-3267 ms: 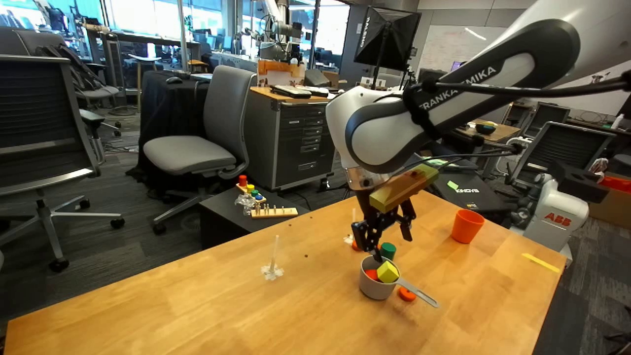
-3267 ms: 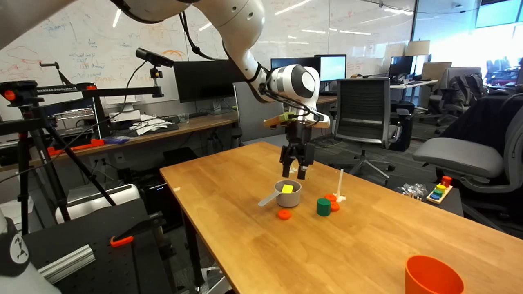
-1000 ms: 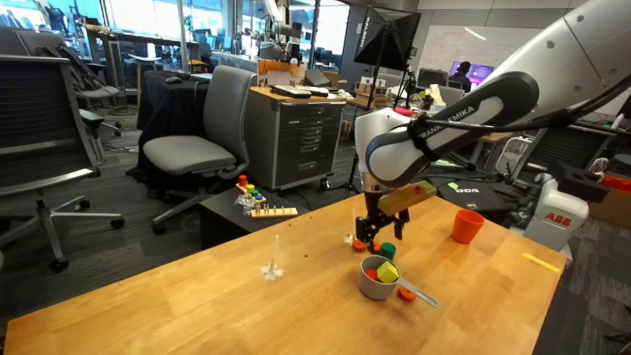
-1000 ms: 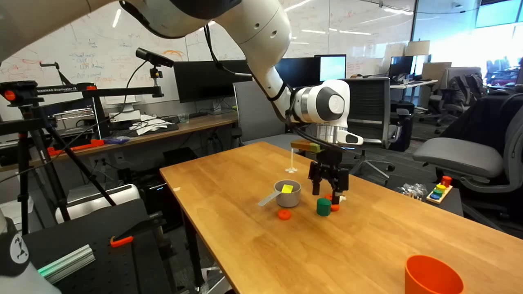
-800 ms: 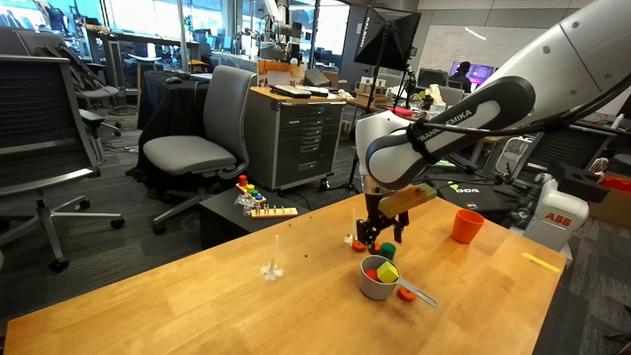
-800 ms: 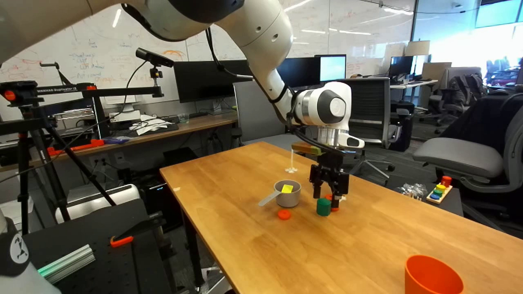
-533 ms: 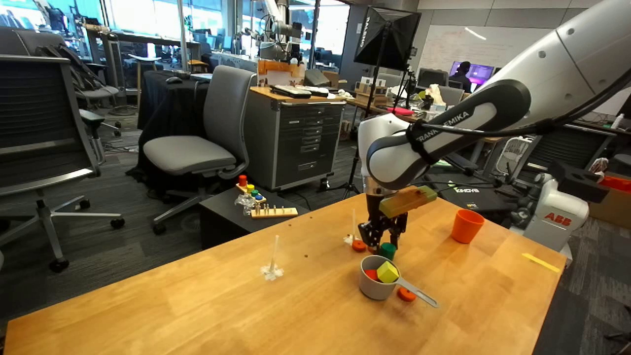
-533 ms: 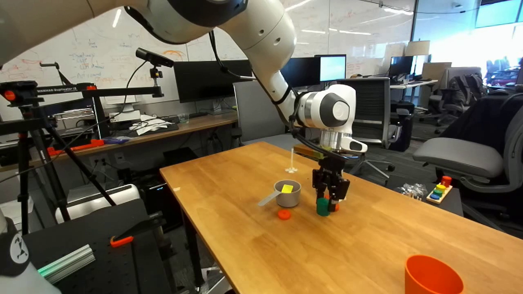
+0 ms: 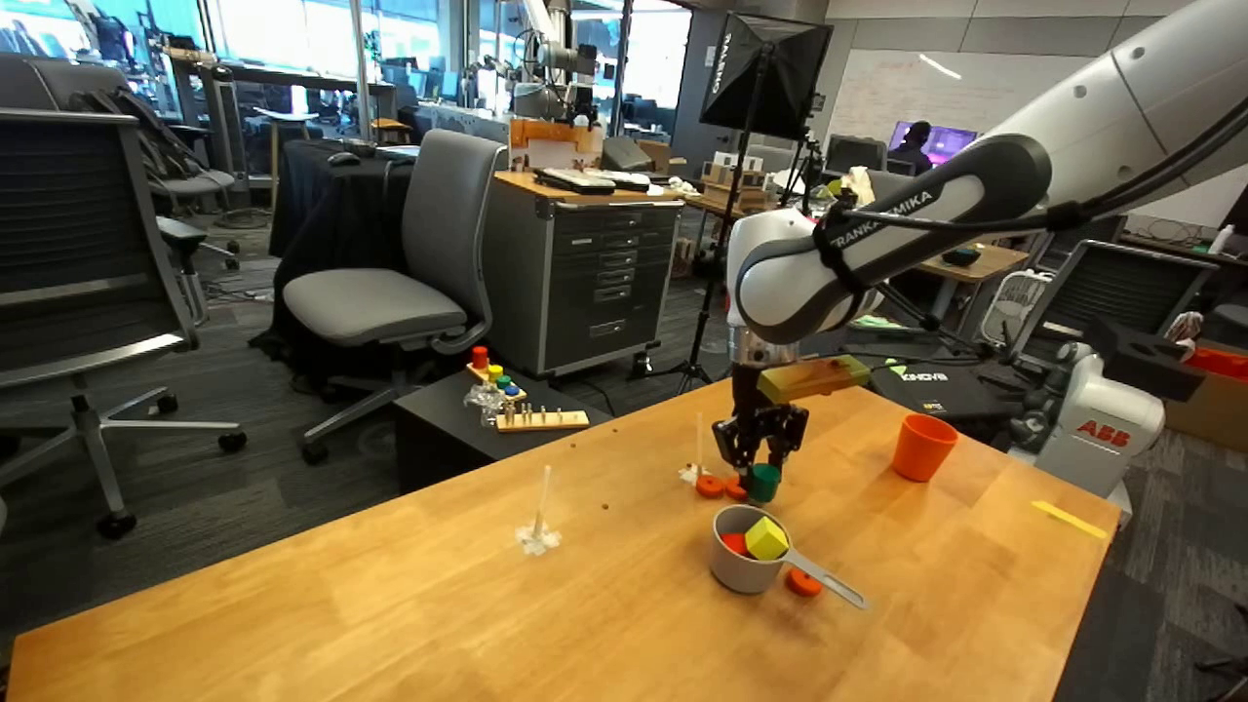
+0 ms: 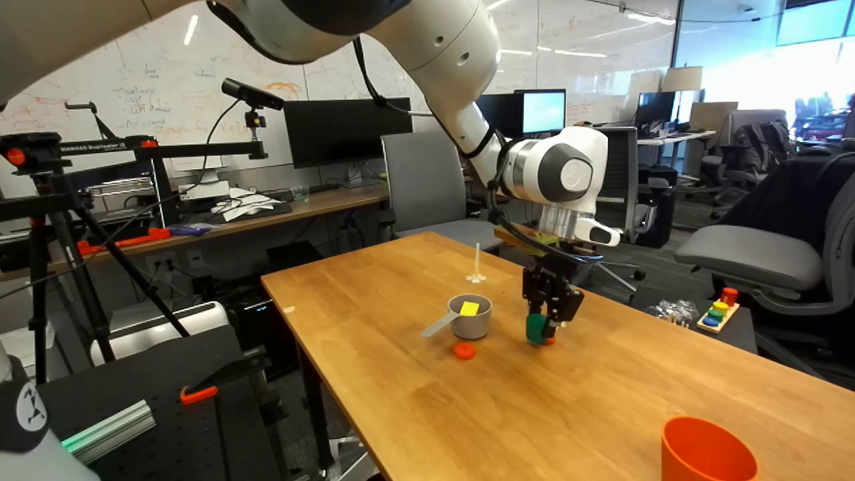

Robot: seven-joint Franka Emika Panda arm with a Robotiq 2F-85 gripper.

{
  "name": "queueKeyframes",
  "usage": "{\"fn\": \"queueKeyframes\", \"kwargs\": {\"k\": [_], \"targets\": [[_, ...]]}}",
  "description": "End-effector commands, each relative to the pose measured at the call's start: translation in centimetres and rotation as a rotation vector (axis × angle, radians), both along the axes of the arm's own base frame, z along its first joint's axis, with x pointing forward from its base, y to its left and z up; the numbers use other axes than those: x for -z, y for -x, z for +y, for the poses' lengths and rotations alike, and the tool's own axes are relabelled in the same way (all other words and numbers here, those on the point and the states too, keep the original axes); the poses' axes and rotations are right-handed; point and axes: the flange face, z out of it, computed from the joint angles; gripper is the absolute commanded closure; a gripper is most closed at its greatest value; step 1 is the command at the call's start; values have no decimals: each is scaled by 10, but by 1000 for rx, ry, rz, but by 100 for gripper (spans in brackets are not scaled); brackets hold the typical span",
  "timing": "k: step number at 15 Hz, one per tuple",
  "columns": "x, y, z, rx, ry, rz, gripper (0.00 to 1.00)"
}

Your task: Put the blocks in the grey cup

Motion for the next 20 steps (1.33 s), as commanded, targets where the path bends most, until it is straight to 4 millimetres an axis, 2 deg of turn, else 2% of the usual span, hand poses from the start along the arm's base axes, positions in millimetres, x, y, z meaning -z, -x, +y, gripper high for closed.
{"fn": "queueKeyframes", "kwargs": {"k": [1, 4, 7, 14, 20], "targets": [[-46, -5, 20, -35, -45, -38, 79], [-71, -9, 43, -69, -80, -71, 79], [-82, -11, 67, -116, -140, -76, 79], [-77, 0, 97, -145, -223, -34, 79], [-71, 18, 117, -148, -210, 11, 79]]}}
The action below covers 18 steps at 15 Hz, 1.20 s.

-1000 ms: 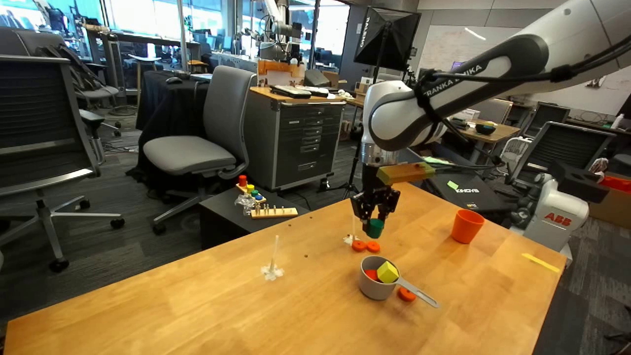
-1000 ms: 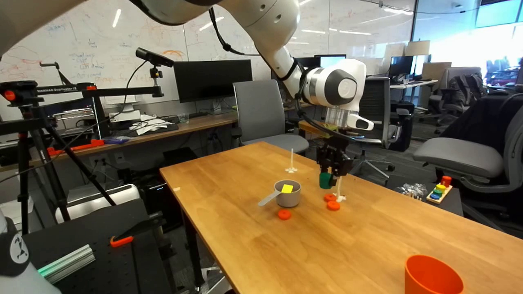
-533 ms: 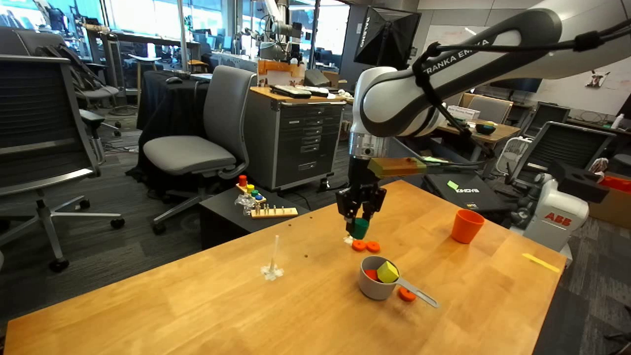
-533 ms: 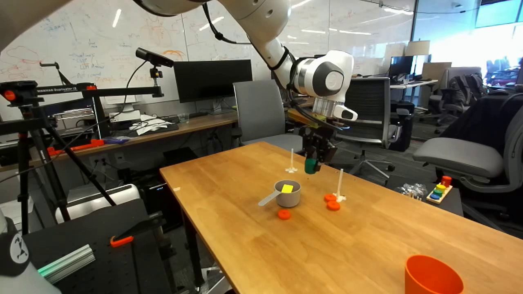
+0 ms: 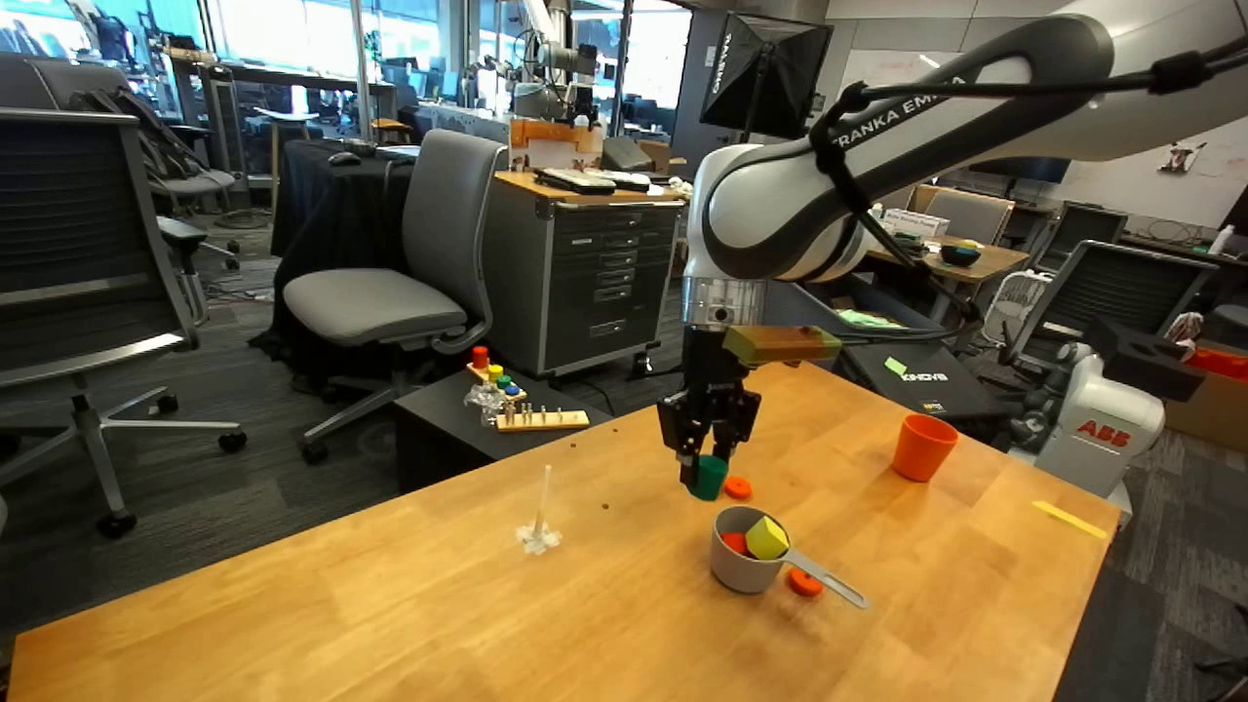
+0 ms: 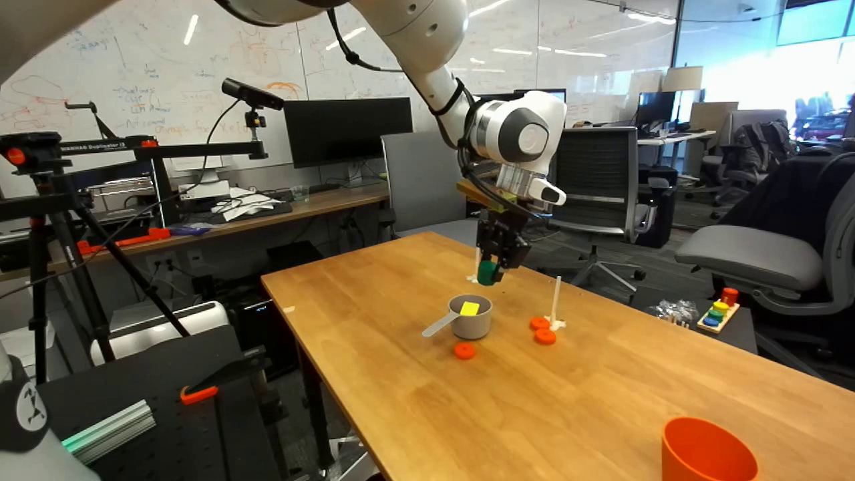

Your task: Put the blocks in the grey cup

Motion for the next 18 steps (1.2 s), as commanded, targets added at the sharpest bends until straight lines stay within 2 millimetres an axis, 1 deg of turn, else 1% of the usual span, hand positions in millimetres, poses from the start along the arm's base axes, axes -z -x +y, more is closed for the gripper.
{"fn": "queueKeyframes", "kwargs": {"k": [1, 6, 12, 13, 14, 15, 17, 18], "targets": [[-7, 17, 13, -11, -3, 31, 79], [3, 33, 18, -21, 1, 59, 79], [5, 44, 10, -15, 13, 77, 79], [5, 46, 9, -16, 21, 82, 29], [5, 47, 7, -17, 26, 81, 28], [5, 49, 6, -17, 37, 79, 22], [4, 51, 4, -18, 46, 82, 6], [4, 52, 3, -18, 52, 85, 0]]}}
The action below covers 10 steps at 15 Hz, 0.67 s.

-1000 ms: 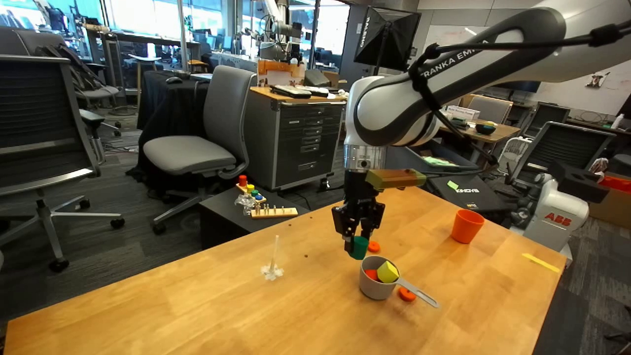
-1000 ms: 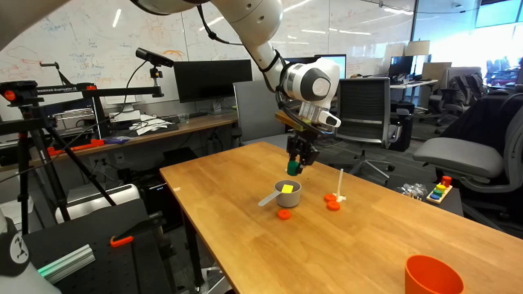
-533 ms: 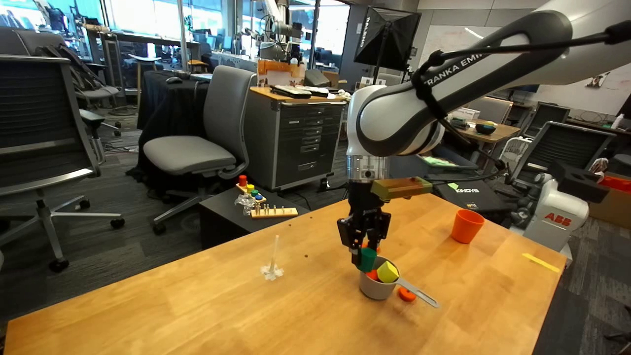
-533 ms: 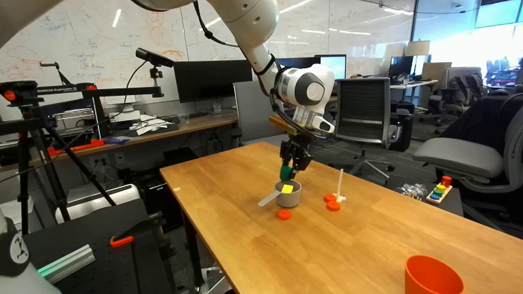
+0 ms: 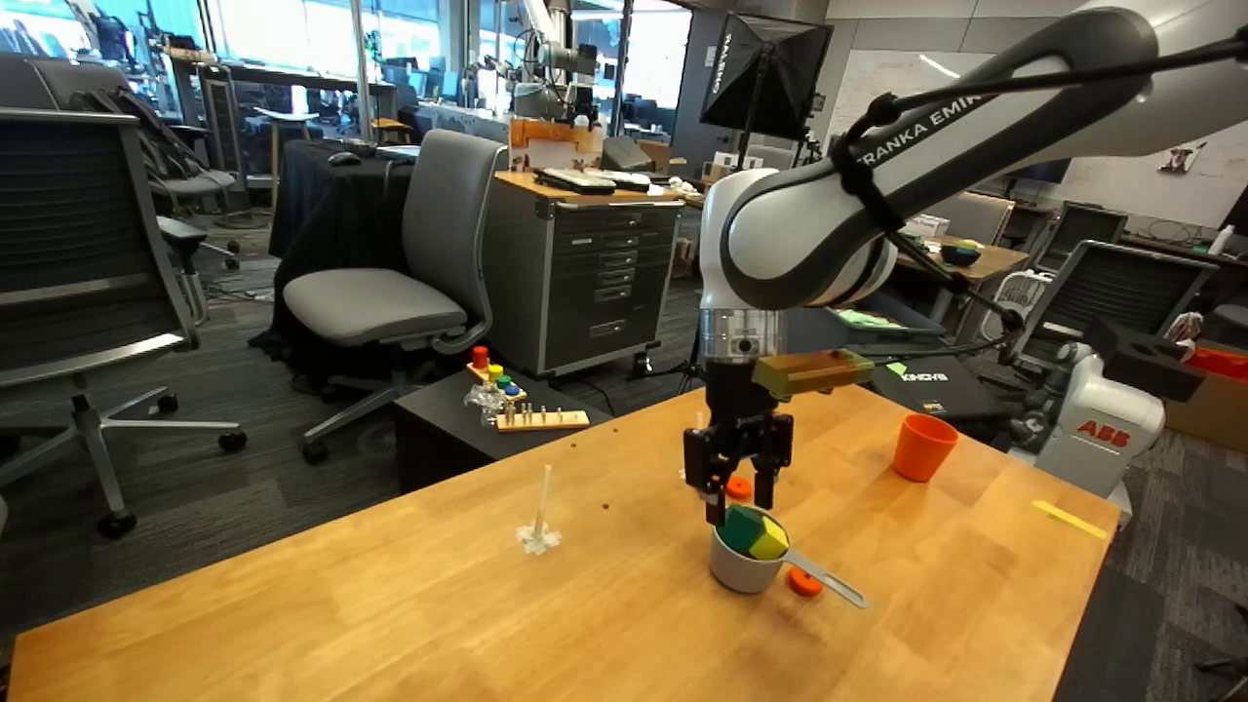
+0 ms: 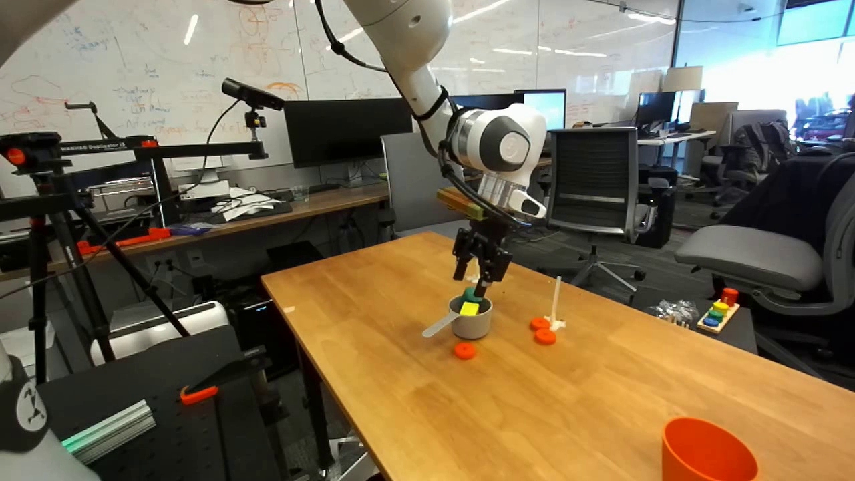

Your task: Put the blocks in the grey cup

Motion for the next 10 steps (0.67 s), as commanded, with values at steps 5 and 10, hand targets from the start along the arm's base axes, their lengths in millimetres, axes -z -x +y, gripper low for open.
{"fn": "queueKeyframes", "kwargs": {"k": [5, 10], "targets": [[-33, 10, -3, -42, 76, 14, 0], [-90, 3, -15, -25, 183, -20, 0]]}}
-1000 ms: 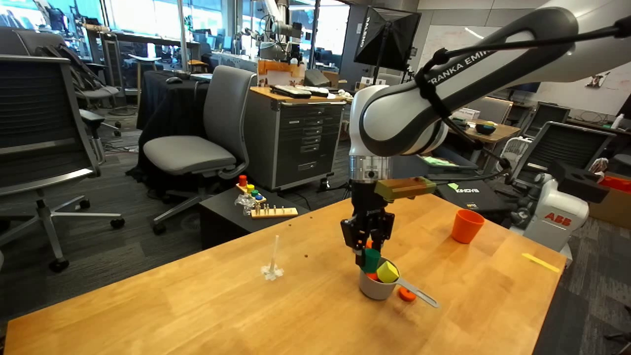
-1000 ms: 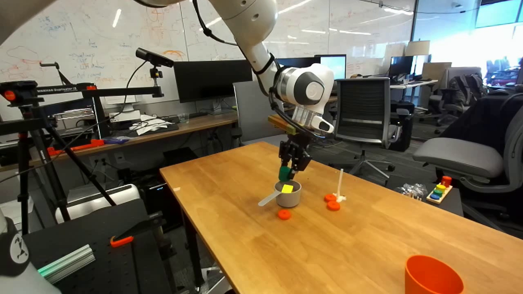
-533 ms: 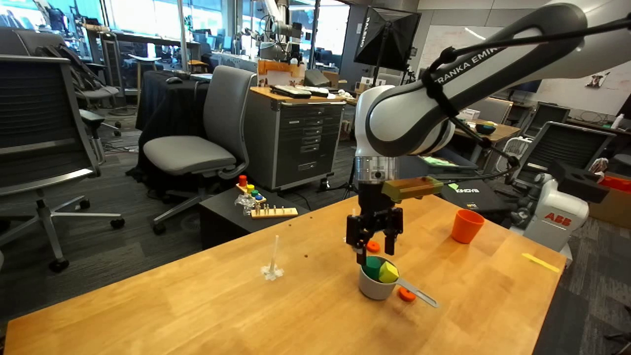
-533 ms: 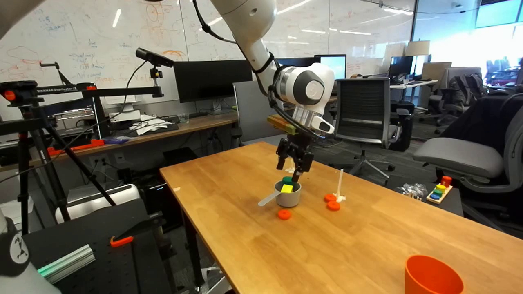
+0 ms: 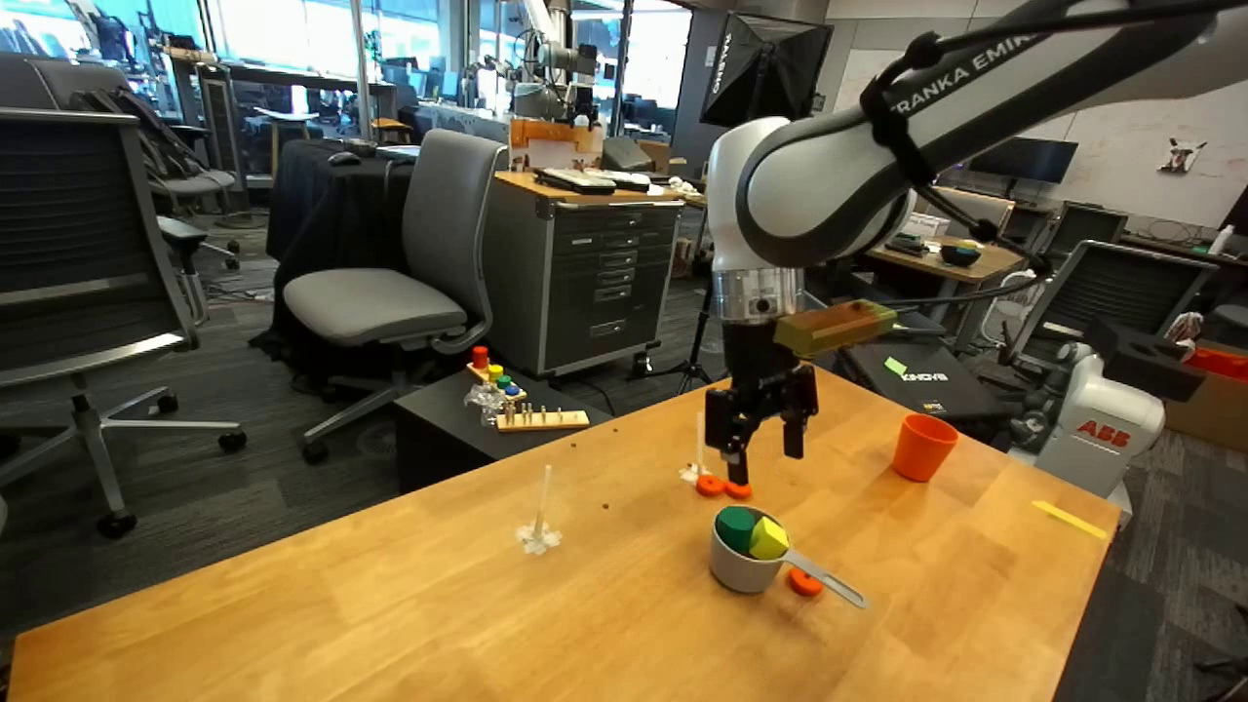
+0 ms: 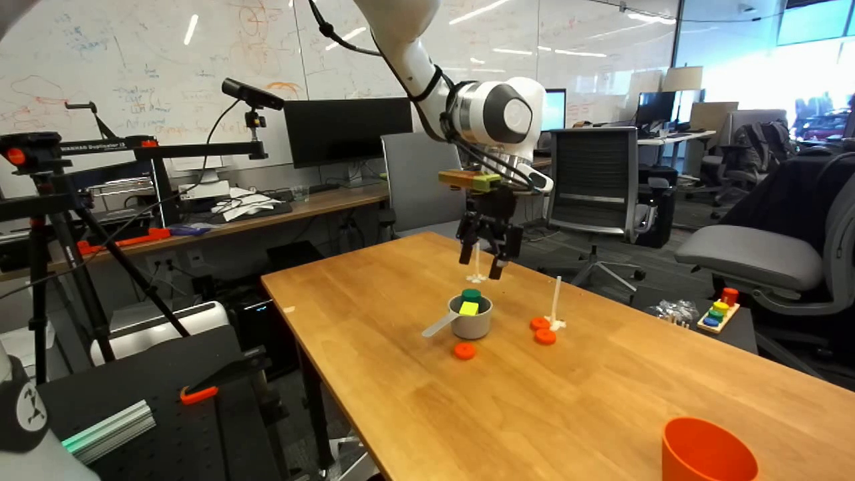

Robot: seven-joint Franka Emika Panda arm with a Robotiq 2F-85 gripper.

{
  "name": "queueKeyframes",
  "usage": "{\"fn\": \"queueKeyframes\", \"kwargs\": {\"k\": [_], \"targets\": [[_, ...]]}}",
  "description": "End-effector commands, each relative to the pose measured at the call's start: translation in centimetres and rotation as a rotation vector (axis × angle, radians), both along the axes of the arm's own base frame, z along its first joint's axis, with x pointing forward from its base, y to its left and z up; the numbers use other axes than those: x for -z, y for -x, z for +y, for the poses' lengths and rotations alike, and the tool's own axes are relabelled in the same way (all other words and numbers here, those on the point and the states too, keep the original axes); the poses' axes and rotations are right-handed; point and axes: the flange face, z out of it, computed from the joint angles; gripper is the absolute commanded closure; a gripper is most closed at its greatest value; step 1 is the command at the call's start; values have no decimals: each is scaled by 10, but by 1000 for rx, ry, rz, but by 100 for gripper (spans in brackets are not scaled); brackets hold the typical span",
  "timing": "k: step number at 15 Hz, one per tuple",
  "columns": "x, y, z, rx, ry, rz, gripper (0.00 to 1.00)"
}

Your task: Put the blocks in the grey cup

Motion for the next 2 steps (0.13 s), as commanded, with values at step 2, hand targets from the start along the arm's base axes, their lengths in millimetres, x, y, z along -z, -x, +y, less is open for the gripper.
{"fn": "queueKeyframes", "kwargs": {"k": [2], "targets": [[-27, -3, -4, 15, 35, -17, 0]]}}
